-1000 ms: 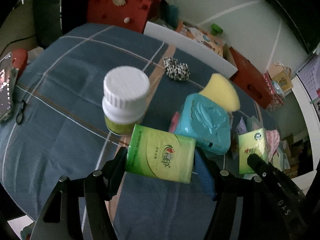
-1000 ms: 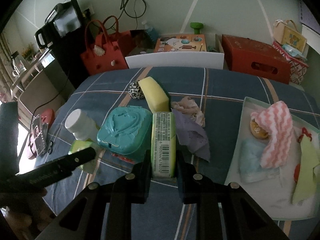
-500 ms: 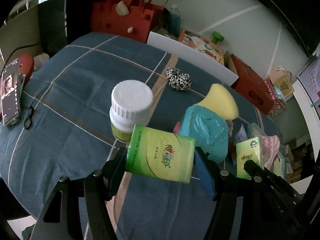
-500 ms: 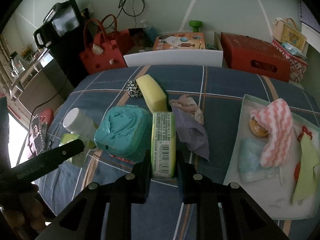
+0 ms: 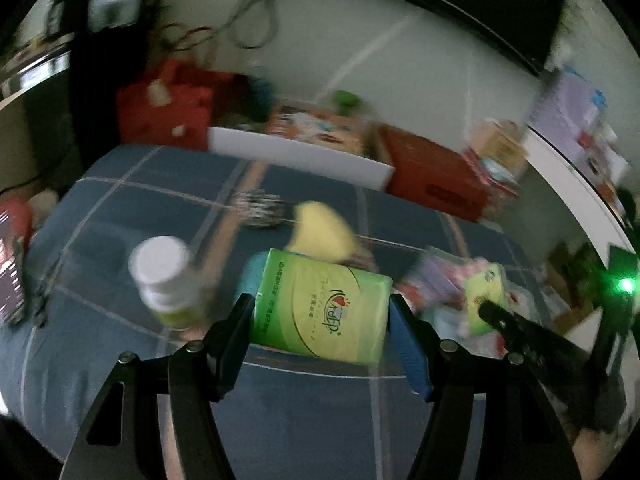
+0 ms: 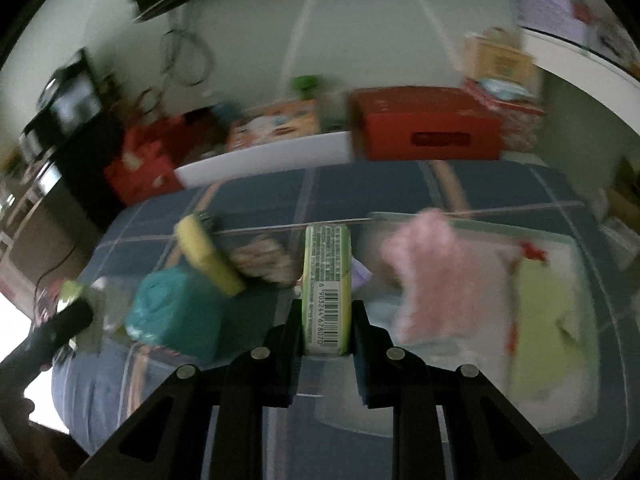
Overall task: Organize soft objects
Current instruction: 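Carry the green tea box and barcode packet over the white tray, then open both tools to drop the two green boxes into the tray, then move both tools from the tray back to the pile of items, then grasp the yellow-green sponge with the left tool while the right tool grasps the purple rabbit packet, then lift and carry the sponge and rabbit packet over the white tray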
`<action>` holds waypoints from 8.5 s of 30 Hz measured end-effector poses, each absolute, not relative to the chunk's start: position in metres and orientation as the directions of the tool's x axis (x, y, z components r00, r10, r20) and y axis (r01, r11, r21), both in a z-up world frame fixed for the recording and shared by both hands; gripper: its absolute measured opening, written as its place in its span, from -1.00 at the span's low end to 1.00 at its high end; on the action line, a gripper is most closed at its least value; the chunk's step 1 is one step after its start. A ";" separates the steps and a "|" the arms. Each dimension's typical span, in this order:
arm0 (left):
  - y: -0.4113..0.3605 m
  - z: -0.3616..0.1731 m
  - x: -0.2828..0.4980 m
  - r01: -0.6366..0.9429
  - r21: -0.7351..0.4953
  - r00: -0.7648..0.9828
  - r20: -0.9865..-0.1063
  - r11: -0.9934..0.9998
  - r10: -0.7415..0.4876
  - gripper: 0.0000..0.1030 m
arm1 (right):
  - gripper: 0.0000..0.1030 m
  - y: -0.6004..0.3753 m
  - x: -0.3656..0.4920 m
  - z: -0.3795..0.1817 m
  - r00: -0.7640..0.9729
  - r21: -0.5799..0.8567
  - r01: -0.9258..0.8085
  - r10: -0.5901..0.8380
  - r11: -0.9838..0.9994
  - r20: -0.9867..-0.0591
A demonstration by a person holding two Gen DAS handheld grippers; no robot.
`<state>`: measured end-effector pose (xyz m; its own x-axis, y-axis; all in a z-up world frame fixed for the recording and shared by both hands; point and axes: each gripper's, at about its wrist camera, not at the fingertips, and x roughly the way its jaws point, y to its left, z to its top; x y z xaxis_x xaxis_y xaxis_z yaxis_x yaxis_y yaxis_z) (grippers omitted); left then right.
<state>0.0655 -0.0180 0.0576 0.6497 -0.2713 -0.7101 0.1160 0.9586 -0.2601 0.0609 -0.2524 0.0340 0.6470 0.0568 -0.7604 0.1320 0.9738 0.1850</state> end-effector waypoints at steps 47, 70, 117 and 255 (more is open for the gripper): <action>-0.171 -0.015 0.088 0.416 -0.249 0.434 -0.791 0.875 -0.432 0.77 | 0.62 -0.385 0.035 0.003 0.520 0.155 0.511 -0.160 0.846 -0.839; -0.004 0.032 0.099 0.006 -0.244 0.609 -0.769 0.970 -0.197 0.98 | 1.00 -0.337 0.052 0.016 0.577 0.130 0.403 -0.141 0.906 -0.805; -0.032 0.020 0.208 0.016 -0.215 0.491 -0.849 0.977 -0.195 0.98 | 0.57 -0.234 0.158 -0.017 0.553 0.247 0.182 0.108 0.952 -0.826; -0.205 0.039 0.124 0.533 -0.479 0.272 -0.684 0.698 -0.677 -0.28 | -0.66 -0.396 0.043 0.053 0.751 0.333 0.438 -0.136 0.835 -0.646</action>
